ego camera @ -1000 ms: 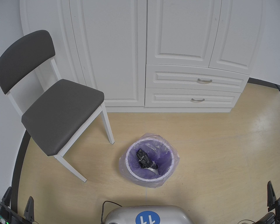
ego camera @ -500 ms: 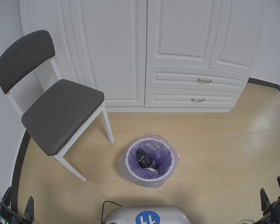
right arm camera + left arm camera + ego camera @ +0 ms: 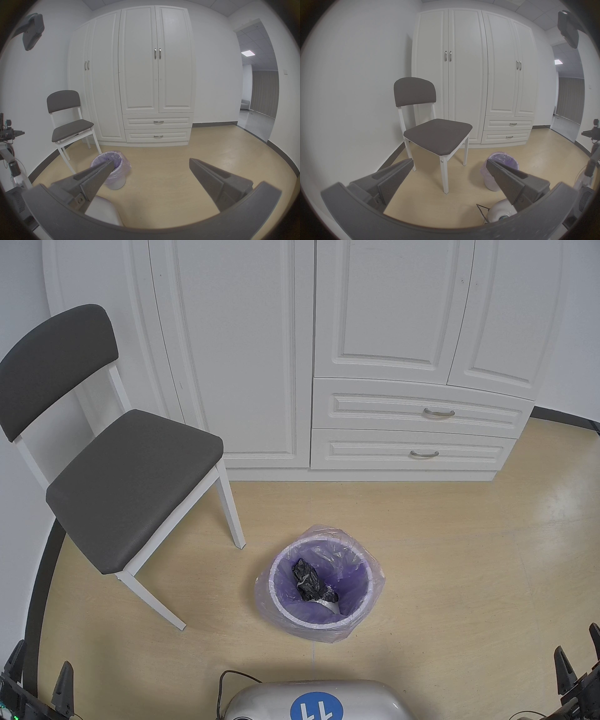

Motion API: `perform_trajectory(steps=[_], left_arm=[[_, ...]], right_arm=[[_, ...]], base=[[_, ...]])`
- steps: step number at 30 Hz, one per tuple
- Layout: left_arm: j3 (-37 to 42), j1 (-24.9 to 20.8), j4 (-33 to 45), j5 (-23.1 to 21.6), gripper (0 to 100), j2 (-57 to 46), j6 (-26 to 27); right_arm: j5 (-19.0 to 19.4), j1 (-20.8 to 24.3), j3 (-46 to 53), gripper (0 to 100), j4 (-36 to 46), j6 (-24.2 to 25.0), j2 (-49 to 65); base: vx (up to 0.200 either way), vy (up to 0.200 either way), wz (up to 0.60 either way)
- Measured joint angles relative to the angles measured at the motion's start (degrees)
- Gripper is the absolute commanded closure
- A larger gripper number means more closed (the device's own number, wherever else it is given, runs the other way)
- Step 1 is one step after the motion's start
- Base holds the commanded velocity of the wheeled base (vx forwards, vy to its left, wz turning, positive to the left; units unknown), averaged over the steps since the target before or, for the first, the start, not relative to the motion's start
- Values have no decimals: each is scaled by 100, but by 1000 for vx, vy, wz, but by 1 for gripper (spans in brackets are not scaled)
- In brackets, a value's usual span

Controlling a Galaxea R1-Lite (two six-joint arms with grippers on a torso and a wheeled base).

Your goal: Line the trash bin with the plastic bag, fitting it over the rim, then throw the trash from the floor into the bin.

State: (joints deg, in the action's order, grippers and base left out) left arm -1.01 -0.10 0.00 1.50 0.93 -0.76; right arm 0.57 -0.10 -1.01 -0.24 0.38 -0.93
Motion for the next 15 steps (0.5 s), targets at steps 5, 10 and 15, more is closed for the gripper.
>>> perform_trajectory(steps=[5,10,15], left_arm=[[0,0,2,0,0,0,-13],[0,0,5,-6,0,0,43],[0,0,2,-5,0,0,-6]], right_arm=[[-13,10,0,0,-5,24,0],[-20,2,0,0,4,-11,0],[-22,5,0,0,2,2,0]], base=[[0,0,0],[0,0,0],[0,0,0]])
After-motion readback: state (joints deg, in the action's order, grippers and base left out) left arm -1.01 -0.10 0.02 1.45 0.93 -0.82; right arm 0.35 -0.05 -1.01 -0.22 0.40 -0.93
